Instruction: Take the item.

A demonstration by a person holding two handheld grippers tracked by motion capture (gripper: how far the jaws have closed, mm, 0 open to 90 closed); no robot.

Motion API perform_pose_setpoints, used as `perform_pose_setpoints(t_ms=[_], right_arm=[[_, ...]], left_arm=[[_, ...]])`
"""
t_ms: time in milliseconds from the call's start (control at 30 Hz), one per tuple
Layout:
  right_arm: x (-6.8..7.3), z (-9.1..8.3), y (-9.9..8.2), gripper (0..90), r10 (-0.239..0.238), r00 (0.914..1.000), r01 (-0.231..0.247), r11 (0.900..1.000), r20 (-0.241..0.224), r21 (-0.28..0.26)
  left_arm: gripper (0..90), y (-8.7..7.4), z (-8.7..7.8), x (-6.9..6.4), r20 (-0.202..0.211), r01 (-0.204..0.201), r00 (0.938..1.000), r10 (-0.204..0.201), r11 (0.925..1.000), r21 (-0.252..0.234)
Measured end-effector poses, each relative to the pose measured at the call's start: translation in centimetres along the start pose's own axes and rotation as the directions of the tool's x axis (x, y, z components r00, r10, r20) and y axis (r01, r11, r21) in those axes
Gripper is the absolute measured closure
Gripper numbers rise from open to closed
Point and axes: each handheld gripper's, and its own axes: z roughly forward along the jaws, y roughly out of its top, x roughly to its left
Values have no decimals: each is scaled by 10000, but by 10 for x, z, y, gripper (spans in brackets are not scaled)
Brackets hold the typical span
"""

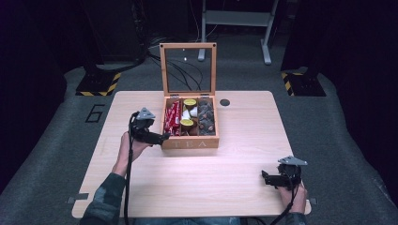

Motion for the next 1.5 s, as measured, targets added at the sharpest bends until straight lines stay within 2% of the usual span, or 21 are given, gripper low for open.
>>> perform_pose_setpoints(t_ms=[267, 433, 500, 633, 700, 733, 800, 933, 967, 1033, 1167, 1400, 1500], right_arm=[[0, 0, 0, 30, -2, 10000, 2, 10000, -6, 0], [0, 0, 0, 33, -26, 10000, 26, 10000, -23, -4], [0, 0, 0, 33, -27, 10000, 27, 10000, -23, -6], [0, 0, 0, 33, -4, 10000, 4, 10000, -3, -16], [0, 0, 0, 33, 0, 10000, 0, 10000, -4, -15], [0, 0, 0, 33, 46, 10000, -46, 10000, 13, -34], [0, 0, 0, 34, -42, 10000, 42, 10000, -29, -3], [1, 0, 0, 34, 74, 10000, -74, 10000, 17, -59], [0, 0, 0, 35, -37, 10000, 37, 10000, -32, -15], [1, 0, 0, 37, 73, 10000, -73, 10000, 6, -49], [1, 0, 0, 37, 74, 10000, -74, 10000, 1, -35], [1, 0, 0, 38, 43, 10000, -43, 10000, -18, -31], [1, 0, 0, 38, 32, 10000, -32, 10000, -23, -32]], left_arm=[[108, 19, 18, -5, 2, -66, 10000, 66, 10000, 12], [126, 31, 31, -7, -1, -304, 9995, 304, 9993, 218], [139, 35, 37, -8, 5, -297, 9996, 297, 9994, 184], [149, 43, 55, -10, 14, -417, 9991, 417, 9983, 414], [160, 44, 57, -10, 50, -427, 9991, 425, 9979, 481], [171, 46, 64, -10, -4, -317, 9995, 317, 9986, 427], [187, 48, 70, -10, -108, -371, 9992, 377, 9980, 520], [203, 50, 85, -10, -112, -291, 9995, 302, 9958, 866], [207, 50, 87, -10, -152, -329, 9993, 345, 9947, 975], [220, 51, 93, -11, -205, -385, 9990, 408, 9939, 1030], [252, 55, 101, -12, 29, -591, 9982, 591, 9926, 1065], [313, 54, 113, -17, 226, -965, 9953, 941, 9825, 1596], [344, 54, 115, -19, 208, -1043, 9945, 1023, 9827, 1530]])
